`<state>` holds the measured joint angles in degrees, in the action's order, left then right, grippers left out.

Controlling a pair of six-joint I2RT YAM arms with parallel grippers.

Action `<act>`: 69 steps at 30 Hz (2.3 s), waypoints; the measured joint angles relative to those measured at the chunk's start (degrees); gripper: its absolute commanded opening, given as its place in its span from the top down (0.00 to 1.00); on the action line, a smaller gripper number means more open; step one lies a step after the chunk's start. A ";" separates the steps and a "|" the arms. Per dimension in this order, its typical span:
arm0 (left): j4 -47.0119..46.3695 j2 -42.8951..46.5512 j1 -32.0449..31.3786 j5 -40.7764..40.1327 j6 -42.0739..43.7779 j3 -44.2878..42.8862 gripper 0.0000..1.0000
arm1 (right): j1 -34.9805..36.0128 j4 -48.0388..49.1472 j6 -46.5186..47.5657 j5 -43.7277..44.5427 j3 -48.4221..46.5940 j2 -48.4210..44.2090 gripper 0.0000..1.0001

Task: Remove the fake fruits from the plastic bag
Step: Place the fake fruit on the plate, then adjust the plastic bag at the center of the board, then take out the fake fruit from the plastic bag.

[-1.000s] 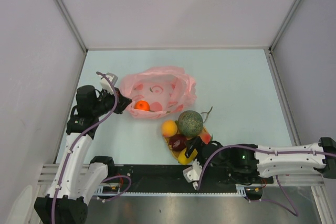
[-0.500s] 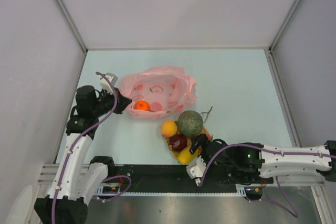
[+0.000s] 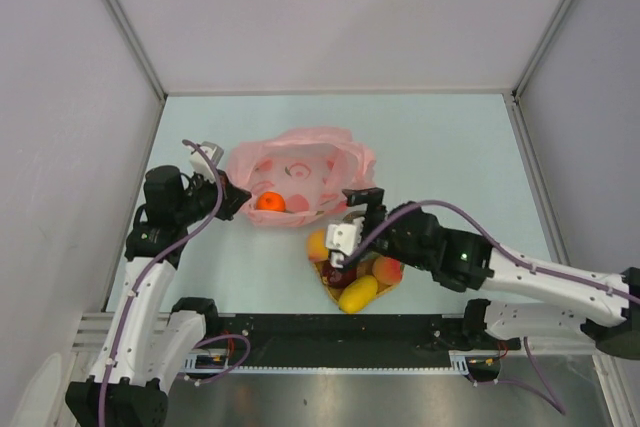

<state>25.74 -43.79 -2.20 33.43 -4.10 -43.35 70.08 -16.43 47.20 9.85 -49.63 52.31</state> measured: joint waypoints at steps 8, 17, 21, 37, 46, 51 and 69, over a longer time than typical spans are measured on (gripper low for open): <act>0.66 -0.85 0.11 -0.07 0.02 -0.07 1.00 | -6.21 9.51 -15.43 -6.32 -24.35 23.58 0.32; 3.28 -12.00 0.42 -0.13 1.38 -12.17 1.00 | -26.84 6.47 -31.50 -18.08 -31.08 45.46 0.47; 3.98 -17.57 0.50 0.59 3.13 -18.73 1.00 | -31.78 5.70 -32.83 -18.27 -31.26 51.49 0.41; 3.21 -34.95 -2.38 1.31 10.60 -32.46 1.00 | -42.62 16.00 -33.42 -5.49 -53.18 68.91 0.31; 5.31 -39.56 -6.01 3.87 13.29 -42.42 1.00 | -46.53 15.52 -32.30 -7.41 -45.62 64.85 0.30; 7.52 -36.11 -6.21 3.13 14.64 -32.09 1.00 | -42.47 15.08 -33.57 -13.64 -36.87 59.32 0.28; 9.09 -38.21 -7.06 -3.50 14.43 -26.71 1.00 | -31.43 18.01 -42.88 -14.08 -41.16 68.32 0.00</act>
<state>34.83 -82.00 -9.26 29.93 10.33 -70.06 38.65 1.58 4.32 -4.23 -90.78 120.64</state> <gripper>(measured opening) 0.007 0.990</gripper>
